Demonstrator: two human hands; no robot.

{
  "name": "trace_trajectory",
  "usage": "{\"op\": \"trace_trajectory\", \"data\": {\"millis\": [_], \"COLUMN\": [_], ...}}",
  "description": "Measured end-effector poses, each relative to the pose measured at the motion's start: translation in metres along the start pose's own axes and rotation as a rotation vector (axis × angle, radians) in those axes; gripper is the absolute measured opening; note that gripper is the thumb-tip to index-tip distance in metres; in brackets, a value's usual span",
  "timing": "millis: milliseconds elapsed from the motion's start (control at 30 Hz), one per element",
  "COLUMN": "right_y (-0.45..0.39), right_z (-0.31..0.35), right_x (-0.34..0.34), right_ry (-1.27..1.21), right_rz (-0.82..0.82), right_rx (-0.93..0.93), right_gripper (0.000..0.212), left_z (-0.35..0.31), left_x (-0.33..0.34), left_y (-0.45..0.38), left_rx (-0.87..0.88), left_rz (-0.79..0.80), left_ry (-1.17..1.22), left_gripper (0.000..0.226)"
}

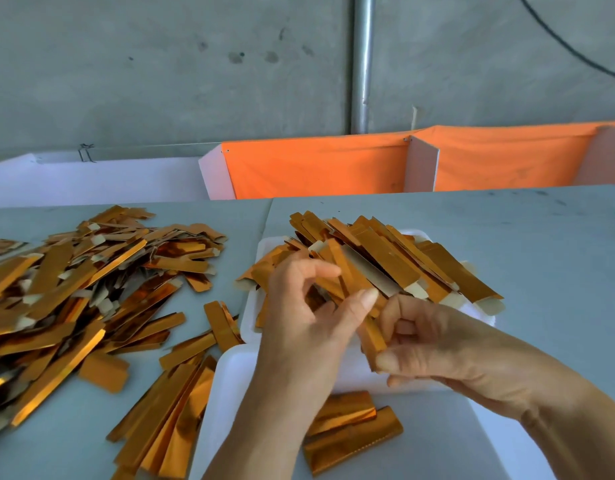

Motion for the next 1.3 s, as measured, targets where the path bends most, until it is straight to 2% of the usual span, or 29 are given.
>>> {"op": "trace_trajectory", "data": {"millis": [100,200,333,400,533,600,633,700,833,967,1033,1167,1233,1300], "right_y": [-0.007,-0.007,-0.003,0.0,0.001,0.0,0.0,0.0,0.006,0.005,0.003,-0.001,-0.002,-0.002], "right_z": [-0.002,-0.003,0.004,0.009,0.009,0.008,0.008,0.008,0.018,0.019,0.017,0.008,0.007,0.008], "right_x": [0.004,0.008,-0.003,-0.01,-0.015,-0.016,-0.016,-0.018,-0.018,-0.013,-0.012,-0.015,-0.015,-0.014], "right_ry": [0.295,0.405,0.215,0.112,-0.046,-0.1,-0.115,-0.108,0.126,0.322,0.328,0.072,-0.074,-0.108], "right_rz": [-0.1,-0.134,-0.323,-0.407,-0.42,-0.397,-0.399,-0.451,-0.602,-0.591,-0.566,-0.449,-0.375,-0.315], "right_rx": [-0.006,-0.032,-0.126,-0.202,-0.236,-0.234,-0.241,-0.277,-0.385,-0.327,-0.281,-0.214,-0.198,-0.189], "right_gripper": [0.029,0.033,0.046,0.042,0.033,0.027,0.024,0.02,0.013,0.019,0.017,0.023,0.017,0.013], "left_z": [0.016,0.02,0.019,0.016,0.009,0.004,0.003,0.006,0.006,0.003,0.003,0.001,0.0,-0.001], "left_x": [0.001,0.003,0.001,0.005,0.016,0.021,0.022,0.023,0.016,0.018,0.02,0.024,0.025,0.024], "left_y": [0.0,0.001,0.0,0.002,0.006,0.007,0.008,0.009,0.006,0.006,0.007,0.008,0.009,0.009], "left_rx": [-0.17,-0.217,-0.192,-0.182,-0.093,-0.034,-0.026,-0.039,0.028,0.133,0.162,0.204,0.205,0.2], "left_rz": [-0.035,-0.005,0.068,0.16,0.331,0.371,0.386,0.385,0.238,0.191,0.185,0.21,0.225,0.227], "left_ry": [0.039,-0.008,-0.111,-0.178,-0.254,-0.277,-0.286,-0.315,-0.501,-0.678,-0.735,-0.728,-0.668,-0.642], "left_gripper": [0.035,0.028,0.031,0.037,0.03,0.015,0.017,0.034,0.054,0.061,0.059,0.055,0.051,0.05]}}
Point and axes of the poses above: each hand's wrist, its own y-axis away from the middle knuckle, its own x-axis out of the palm, z = x × y, the point moved 5 cm from there along -y, towards the middle knuckle, and after that the axes turned 3 degrees about x, right-handed, at the moved point
